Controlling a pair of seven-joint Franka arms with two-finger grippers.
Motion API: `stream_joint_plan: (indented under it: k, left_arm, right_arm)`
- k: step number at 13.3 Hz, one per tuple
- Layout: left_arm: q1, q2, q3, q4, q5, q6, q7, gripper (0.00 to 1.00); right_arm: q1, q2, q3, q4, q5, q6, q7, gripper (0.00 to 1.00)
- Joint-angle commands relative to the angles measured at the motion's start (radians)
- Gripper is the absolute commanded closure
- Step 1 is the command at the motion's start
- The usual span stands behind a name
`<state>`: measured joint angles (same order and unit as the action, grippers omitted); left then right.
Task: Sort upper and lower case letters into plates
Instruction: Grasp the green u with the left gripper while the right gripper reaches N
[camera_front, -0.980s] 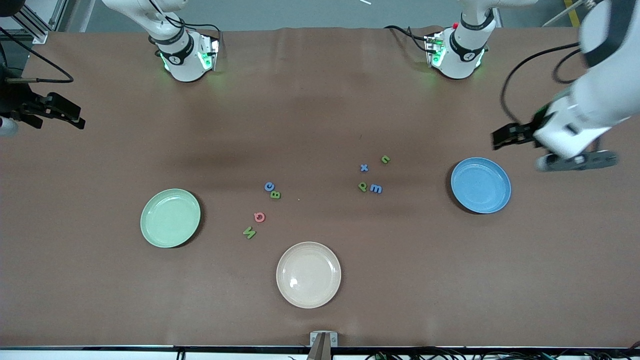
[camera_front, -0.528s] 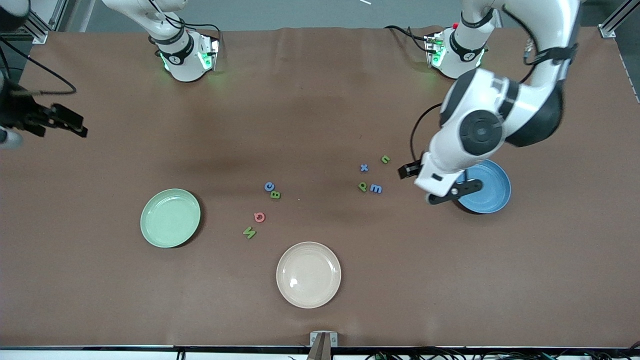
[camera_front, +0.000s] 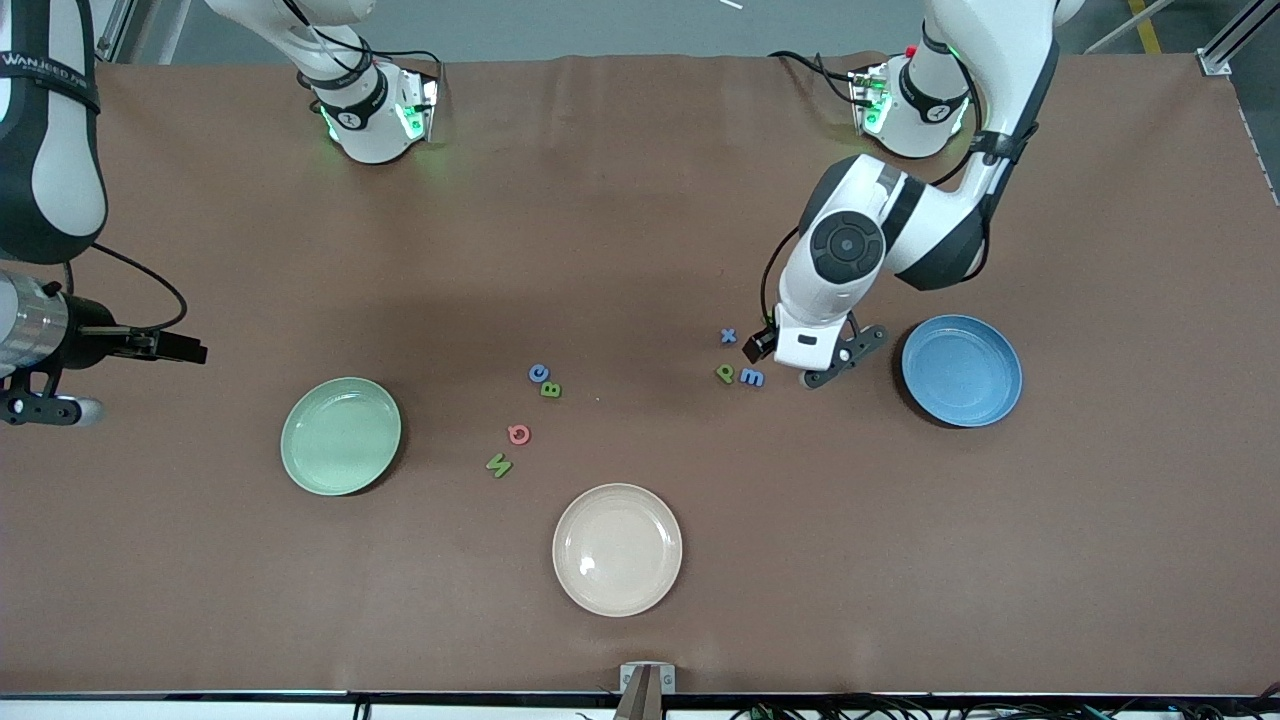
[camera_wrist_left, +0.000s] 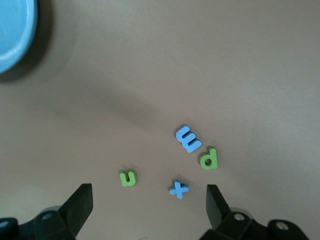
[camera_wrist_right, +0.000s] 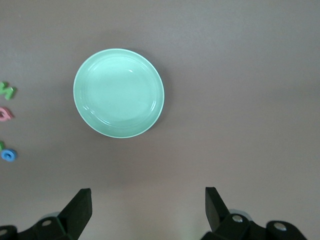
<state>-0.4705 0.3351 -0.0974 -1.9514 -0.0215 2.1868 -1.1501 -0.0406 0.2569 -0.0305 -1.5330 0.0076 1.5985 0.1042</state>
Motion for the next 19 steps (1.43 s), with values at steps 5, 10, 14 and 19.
stream_joint_plan:
  k: [5, 10, 14, 19]
  left_arm:
    - [-0.011, -0.071, -0.030, -0.289, 0.022, 0.275, -0.112, 0.00]
    - [-0.039, -0.041, -0.028, -0.372, 0.023, 0.410, -0.138, 0.03]
    - [-0.053, -0.008, -0.027, -0.406, 0.023, 0.470, -0.141, 0.12]
    - [-0.056, 0.019, -0.027, -0.402, 0.031, 0.498, -0.164, 0.29]
  right_arm:
    - [0.229, 0.019, 0.006, -0.168, 0.003, 0.280, 0.627, 0.00]
    - [0.326, 0.136, 0.006, -0.170, 0.003, 0.445, 0.825, 0.00]
    - [0.379, 0.232, 0.006, -0.171, 0.005, 0.559, 0.969, 0.00]
    - [0.426, 0.338, 0.008, -0.159, 0.006, 0.689, 1.092, 0.00]
